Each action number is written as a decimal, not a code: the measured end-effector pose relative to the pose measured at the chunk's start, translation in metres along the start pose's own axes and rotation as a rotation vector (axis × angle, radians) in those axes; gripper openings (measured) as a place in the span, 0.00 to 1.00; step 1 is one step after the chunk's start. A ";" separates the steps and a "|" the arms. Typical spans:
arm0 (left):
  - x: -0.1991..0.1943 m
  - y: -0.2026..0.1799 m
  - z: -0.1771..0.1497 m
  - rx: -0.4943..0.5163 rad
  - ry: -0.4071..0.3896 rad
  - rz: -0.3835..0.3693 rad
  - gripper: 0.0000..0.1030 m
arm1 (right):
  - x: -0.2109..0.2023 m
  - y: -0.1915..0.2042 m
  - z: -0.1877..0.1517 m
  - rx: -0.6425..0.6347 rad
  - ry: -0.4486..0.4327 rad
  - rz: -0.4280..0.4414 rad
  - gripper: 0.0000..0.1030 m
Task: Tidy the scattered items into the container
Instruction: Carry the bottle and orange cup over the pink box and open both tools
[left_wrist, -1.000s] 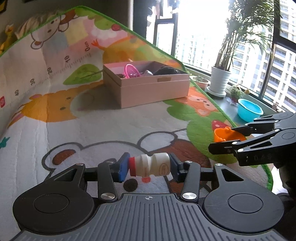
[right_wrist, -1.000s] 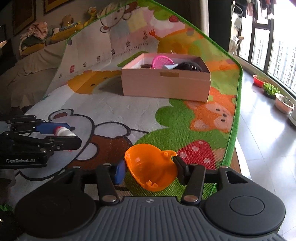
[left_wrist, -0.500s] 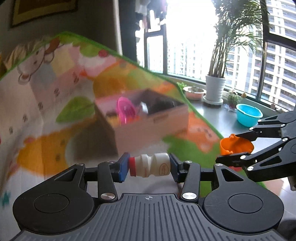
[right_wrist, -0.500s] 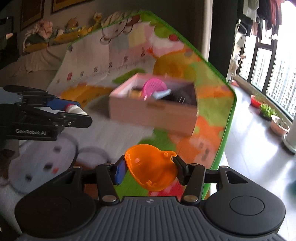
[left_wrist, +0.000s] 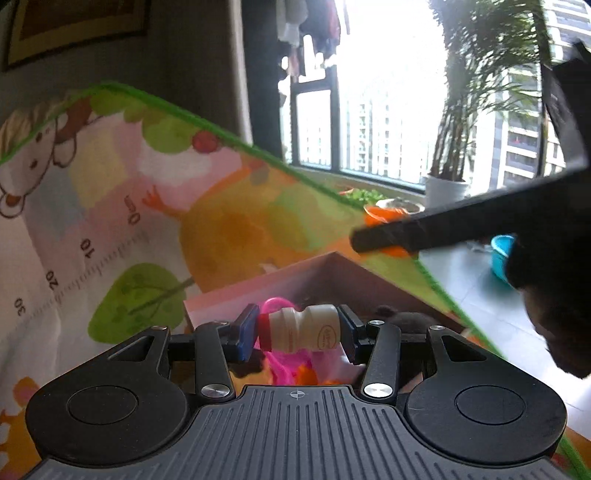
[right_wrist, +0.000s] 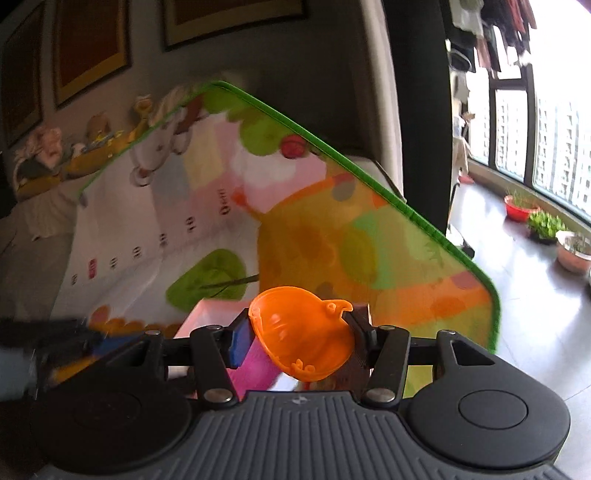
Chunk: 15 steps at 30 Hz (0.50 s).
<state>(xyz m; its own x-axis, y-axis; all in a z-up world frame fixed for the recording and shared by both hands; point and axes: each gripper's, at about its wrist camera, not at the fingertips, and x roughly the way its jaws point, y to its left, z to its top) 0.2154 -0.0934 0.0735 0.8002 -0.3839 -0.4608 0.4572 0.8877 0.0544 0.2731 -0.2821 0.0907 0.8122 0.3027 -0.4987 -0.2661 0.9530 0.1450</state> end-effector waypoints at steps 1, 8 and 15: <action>0.007 0.003 -0.002 -0.001 0.009 0.003 0.51 | 0.011 -0.005 0.001 0.024 0.012 -0.002 0.72; 0.019 0.015 -0.020 -0.046 0.055 -0.006 0.66 | 0.032 -0.025 -0.018 0.091 0.064 -0.009 0.72; 0.016 0.012 -0.023 -0.053 0.075 0.002 0.73 | 0.016 -0.026 -0.036 0.099 0.091 -0.021 0.72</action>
<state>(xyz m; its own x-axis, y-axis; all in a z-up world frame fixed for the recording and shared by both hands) 0.2245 -0.0832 0.0467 0.7689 -0.3634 -0.5260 0.4328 0.9015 0.0098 0.2741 -0.3026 0.0479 0.7652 0.2842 -0.5777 -0.1934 0.9573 0.2147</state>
